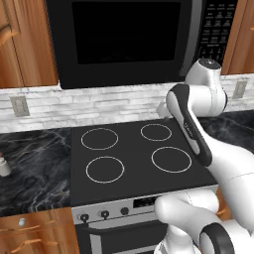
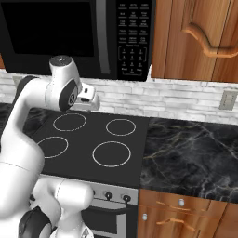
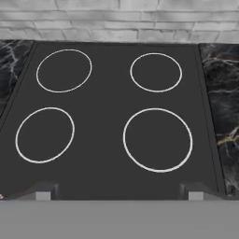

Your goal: Retrieve the reheated potato from the microwave, then place the potato, cheese, and condiment on the cutting board.

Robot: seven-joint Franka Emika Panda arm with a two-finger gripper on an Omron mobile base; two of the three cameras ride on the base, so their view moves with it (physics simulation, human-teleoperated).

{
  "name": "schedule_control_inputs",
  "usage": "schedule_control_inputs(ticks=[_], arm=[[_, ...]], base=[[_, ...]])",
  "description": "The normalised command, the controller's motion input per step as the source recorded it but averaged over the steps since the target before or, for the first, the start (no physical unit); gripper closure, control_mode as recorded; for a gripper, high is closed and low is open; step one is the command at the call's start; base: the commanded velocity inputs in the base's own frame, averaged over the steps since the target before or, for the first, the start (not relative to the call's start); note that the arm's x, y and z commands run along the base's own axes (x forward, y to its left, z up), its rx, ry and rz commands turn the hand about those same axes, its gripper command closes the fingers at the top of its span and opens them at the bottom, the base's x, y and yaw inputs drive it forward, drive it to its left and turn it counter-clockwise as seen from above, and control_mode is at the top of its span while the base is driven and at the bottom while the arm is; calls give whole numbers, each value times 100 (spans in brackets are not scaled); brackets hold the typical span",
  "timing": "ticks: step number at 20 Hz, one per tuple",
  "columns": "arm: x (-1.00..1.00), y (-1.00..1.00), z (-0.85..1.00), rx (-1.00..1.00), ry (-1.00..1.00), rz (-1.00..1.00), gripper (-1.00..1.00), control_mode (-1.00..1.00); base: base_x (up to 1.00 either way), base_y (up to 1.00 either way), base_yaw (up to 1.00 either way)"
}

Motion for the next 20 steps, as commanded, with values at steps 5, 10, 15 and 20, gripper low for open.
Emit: schedule_control_inputs(ticks=[5,10,15,20], arm=[[-7,-16,27,0,-23,0,-100,-100],[-1,-19,35,0,-28,0,-100,-100],[4,-21,43,-2,-24,-1,-100,-100],[13,-17,48,-2,-5,-5,-100,-100]], base=[[0,0,0],[0,0,0],[0,0,0],[0,0,0]])
